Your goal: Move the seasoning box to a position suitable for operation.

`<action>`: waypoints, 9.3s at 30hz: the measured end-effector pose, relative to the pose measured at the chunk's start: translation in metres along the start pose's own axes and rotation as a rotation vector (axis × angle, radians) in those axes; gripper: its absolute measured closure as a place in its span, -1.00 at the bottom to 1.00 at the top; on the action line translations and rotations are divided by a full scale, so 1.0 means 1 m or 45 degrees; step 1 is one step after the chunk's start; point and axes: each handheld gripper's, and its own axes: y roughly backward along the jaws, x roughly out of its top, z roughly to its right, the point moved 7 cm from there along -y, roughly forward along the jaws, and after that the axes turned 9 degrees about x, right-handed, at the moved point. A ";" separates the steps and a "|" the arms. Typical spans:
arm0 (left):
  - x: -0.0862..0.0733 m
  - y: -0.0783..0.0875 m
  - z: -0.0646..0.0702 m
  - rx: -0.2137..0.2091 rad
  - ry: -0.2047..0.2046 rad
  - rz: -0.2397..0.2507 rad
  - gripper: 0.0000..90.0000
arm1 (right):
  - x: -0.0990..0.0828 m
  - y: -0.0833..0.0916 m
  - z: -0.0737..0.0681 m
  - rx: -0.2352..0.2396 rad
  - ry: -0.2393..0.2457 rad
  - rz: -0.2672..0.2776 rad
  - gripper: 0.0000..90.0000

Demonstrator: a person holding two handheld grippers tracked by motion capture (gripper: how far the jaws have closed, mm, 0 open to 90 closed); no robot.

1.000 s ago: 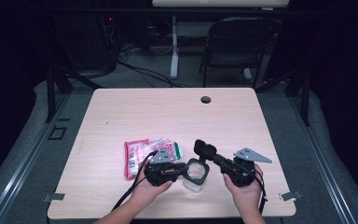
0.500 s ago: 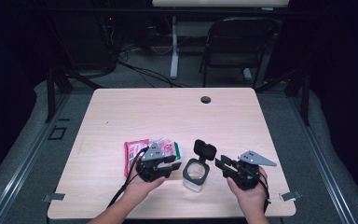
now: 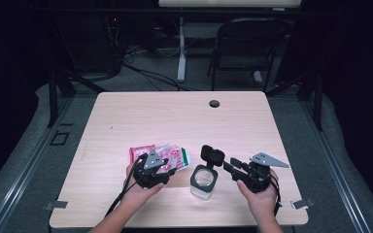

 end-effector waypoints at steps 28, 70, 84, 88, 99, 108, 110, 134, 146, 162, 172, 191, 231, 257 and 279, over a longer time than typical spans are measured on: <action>-0.010 -0.026 0.005 0.081 -0.134 -0.067 0.02 | -0.005 0.006 -0.005 0.001 -0.014 0.013 0.30; -0.010 -0.043 -0.005 0.063 -0.042 -0.059 0.21 | -0.014 0.010 -0.003 -0.028 -0.033 0.009 0.23; -0.012 -0.045 -0.006 0.006 0.010 -0.083 0.47 | -0.016 0.008 -0.005 -0.017 -0.032 -0.005 0.22; -0.012 -0.045 -0.006 0.005 0.011 -0.086 0.52 | -0.016 0.008 -0.004 -0.019 -0.036 -0.002 0.22; -0.013 -0.046 -0.009 -0.020 0.062 -0.092 0.60 | -0.016 0.008 -0.005 -0.015 -0.033 -0.004 0.22; -0.013 -0.047 -0.010 -0.017 0.076 -0.092 0.69 | -0.016 0.007 -0.005 -0.015 -0.037 0.001 0.22; -0.013 -0.047 -0.011 -0.023 0.086 -0.091 0.73 | -0.016 0.008 -0.005 -0.015 -0.033 -0.004 0.22; -0.017 -0.049 -0.020 -0.066 0.207 -0.099 0.97 | -0.016 0.007 -0.005 -0.015 -0.036 -0.001 0.22; -0.014 -0.045 -0.023 -0.084 0.229 -0.084 1.00 | -0.016 0.008 -0.005 -0.014 -0.036 -0.001 0.22; 0.005 -0.005 -0.039 0.002 0.178 0.006 1.00 | -0.005 0.012 -0.005 -0.020 -0.016 0.032 0.23; 0.013 0.024 -0.063 0.058 0.216 0.067 1.00 | -0.002 0.005 -0.008 0.008 -0.009 0.022 0.23; 0.022 0.056 -0.098 0.141 0.250 0.137 1.00 | 0.000 0.000 -0.008 0.023 -0.018 0.026 0.23; 0.079 0.071 -0.089 0.106 0.171 0.245 1.00 | 0.000 0.002 -0.006 0.026 -0.041 0.045 0.23; 0.087 0.053 -0.058 0.020 0.118 0.231 1.00 | 0.001 0.004 -0.004 0.023 -0.045 0.042 0.23; 0.042 0.069 -0.057 -0.070 0.198 0.215 1.00 | 0.031 0.024 -0.046 0.116 0.062 0.114 0.27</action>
